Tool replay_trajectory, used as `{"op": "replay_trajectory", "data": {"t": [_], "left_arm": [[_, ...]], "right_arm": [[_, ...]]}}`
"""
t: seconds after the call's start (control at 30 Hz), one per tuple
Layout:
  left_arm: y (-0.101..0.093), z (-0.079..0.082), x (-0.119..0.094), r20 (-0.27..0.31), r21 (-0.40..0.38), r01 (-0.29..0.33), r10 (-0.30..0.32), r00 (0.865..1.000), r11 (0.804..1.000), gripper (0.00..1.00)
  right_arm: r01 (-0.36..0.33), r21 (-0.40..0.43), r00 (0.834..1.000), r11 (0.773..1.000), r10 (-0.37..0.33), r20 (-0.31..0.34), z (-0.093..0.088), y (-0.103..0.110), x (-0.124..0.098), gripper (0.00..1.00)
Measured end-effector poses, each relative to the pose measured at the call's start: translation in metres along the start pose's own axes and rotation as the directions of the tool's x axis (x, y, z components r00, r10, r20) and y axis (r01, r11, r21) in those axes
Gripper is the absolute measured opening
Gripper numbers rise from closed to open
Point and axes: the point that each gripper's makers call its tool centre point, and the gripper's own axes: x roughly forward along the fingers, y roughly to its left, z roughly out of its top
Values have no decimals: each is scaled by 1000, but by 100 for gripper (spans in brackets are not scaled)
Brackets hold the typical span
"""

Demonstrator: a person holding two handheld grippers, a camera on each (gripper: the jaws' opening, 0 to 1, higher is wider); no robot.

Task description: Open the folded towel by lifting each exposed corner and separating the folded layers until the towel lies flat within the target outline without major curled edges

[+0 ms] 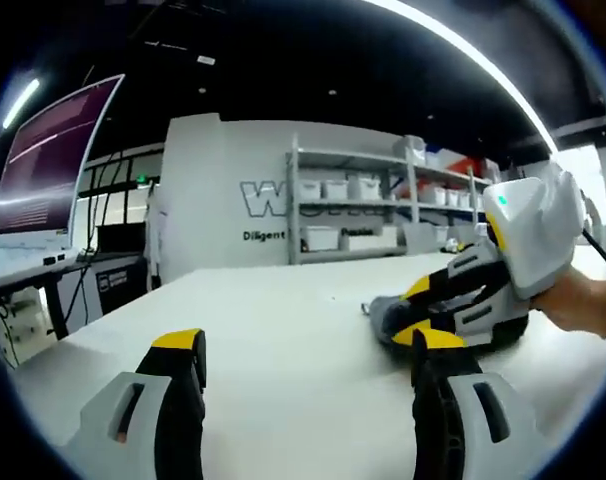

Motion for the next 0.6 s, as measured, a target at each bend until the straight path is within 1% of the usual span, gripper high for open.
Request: {"op": "replay_trajectory", "data": {"t": [0.1,0.13,0.27,0.3,0.4,0.5,0.6], "left_arm": [[-5,0,-1,1,12,7,-7,1000,1000,83],[-6,0,-1,0,14,7,-7,1000,1000,83],[-6,-1,-1,-4,9,8,-8,1000,1000,83],[-7,-1,-2,-4,8,7,-7,1000,1000,83],[-6,0,-4,-1,4,3,-3,1000,1000,83],[-6,-2,-2,-4,-21,6,-6,1000,1000,82],[-6,-2,-2,-5,-28,8,-8,1000,1000,82]], "right_arm": [[-20,6,1000,1000,20,21,0,0,-2,6],[-6,30,999,1000,5,45,2,-3,-6,5],[-8,85,997,996,1,79,5,-9,-19,4],[-4,103,997,995,-5,82,5,-12,-25,4],[32,112,994,993,-43,98,6,-23,-36,4],[55,131,991,990,-70,115,7,-34,-49,3],[79,138,987,987,-97,127,8,-49,-59,3]]}}
